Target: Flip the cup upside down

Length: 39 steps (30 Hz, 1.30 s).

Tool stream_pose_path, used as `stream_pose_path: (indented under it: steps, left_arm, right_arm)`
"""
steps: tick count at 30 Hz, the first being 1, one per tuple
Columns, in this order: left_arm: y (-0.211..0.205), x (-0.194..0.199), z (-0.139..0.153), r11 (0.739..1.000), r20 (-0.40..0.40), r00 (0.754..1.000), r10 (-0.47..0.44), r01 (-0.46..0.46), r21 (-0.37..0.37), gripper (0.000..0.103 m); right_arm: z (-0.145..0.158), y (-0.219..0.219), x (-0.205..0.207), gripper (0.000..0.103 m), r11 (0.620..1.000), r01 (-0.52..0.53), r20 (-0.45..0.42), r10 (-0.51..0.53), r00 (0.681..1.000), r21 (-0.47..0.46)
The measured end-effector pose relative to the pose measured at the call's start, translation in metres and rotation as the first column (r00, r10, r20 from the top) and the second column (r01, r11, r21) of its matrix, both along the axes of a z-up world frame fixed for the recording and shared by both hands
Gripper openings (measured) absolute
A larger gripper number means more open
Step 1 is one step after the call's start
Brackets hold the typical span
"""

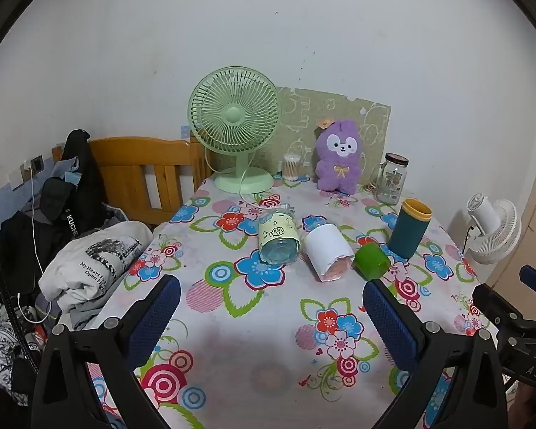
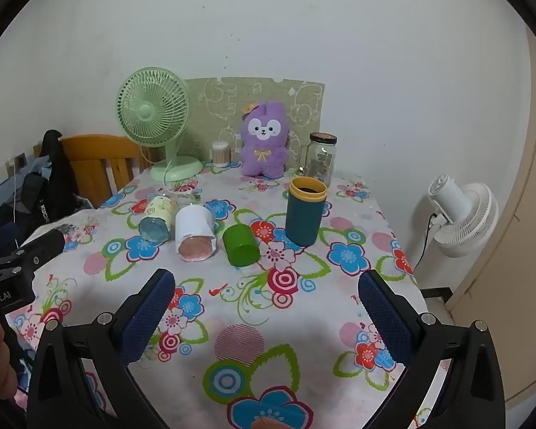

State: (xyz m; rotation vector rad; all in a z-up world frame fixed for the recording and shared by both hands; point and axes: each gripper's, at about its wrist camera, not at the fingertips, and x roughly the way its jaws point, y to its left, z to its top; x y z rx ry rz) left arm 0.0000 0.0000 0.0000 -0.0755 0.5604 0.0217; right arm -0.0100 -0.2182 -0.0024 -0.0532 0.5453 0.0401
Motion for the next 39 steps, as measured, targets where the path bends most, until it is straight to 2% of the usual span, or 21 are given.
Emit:
stream_pose_path:
  steps: [6,22,39]
  left_arm:
    - [0.0,0.0,0.0,1.0,0.008,1.0,0.001,-0.001,0.002,0.103]
    - [0.01,0.004,-0.002,1.0,-0.015,1.0,0.013,-0.013,-0.023,0.103]
    - [0.008,0.005,-0.007,1.0,-0.022,1.0,0.012,-0.013,-0.018,0.103]
  right_arm:
    - [0.0,0.004,0.005,0.103,1.0,-0.011,-0.029,0.01,1.0,-0.01]
    - [-0.006,0.007,0.005,0.103,1.0,-0.014,-0.03,0.014,0.999,-0.004]
    - [-0.007,0.006,0.009,0.103,1.0,-0.012,-0.049,0.011,0.999,-0.011]
